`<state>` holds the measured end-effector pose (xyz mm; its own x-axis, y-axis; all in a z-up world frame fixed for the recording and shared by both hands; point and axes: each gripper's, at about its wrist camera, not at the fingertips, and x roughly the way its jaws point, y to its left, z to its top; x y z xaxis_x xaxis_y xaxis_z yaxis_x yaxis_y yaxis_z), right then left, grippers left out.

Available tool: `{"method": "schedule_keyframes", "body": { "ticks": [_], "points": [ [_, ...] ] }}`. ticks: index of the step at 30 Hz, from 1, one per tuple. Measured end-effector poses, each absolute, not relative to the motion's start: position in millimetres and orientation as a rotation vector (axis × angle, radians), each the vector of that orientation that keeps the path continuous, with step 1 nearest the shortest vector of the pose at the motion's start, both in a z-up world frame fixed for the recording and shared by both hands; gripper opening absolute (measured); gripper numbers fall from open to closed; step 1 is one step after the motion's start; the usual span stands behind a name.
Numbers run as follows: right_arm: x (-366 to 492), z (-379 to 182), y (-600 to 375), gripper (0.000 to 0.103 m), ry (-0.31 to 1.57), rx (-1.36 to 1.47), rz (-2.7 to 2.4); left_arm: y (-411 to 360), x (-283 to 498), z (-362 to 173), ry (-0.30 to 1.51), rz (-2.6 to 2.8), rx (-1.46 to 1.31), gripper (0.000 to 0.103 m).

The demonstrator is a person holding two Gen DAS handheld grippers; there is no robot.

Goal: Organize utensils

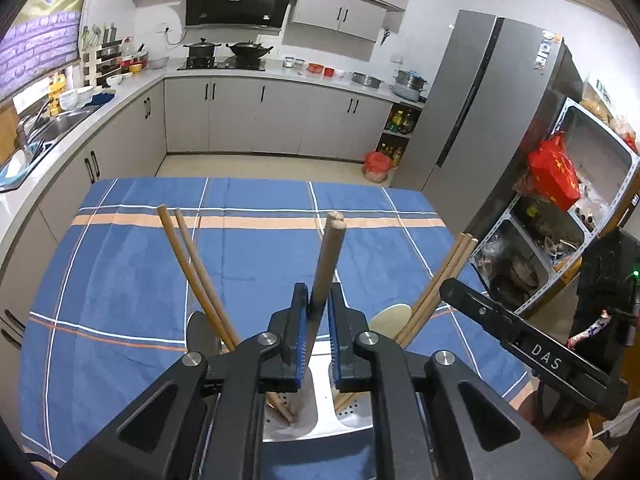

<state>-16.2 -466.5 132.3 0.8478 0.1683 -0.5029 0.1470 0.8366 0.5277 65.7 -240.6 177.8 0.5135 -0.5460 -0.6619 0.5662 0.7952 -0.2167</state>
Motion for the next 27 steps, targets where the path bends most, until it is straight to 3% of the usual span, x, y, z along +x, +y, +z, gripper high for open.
{"method": "schedule_keyframes", "body": {
  "ticks": [1,4,15,17,22,27],
  "points": [
    [-18,132,-467,0.036,0.565,0.584,0.001,-242,64,179,0.777,-0.667,0.036,0.021],
    [-26,134,-470,0.041,0.552,0.585,-0.020,-241,56,186,0.735,-0.654,0.050,0.043],
    [-44,135,-468,0.045,0.552,0.576,-0.040,-218,30,199,0.711,-0.614,0.021,0.050],
    [-52,133,-467,0.045,0.557,0.575,-0.045,-212,22,201,0.700,-0.592,0.023,0.057],
    [-75,130,-460,0.048,0.572,0.555,-0.067,-184,-13,208,0.585,-0.448,0.053,0.089],
    [-105,126,-445,0.050,0.595,0.521,-0.097,-156,-56,218,0.452,-0.279,0.060,0.101]
  ]
}}
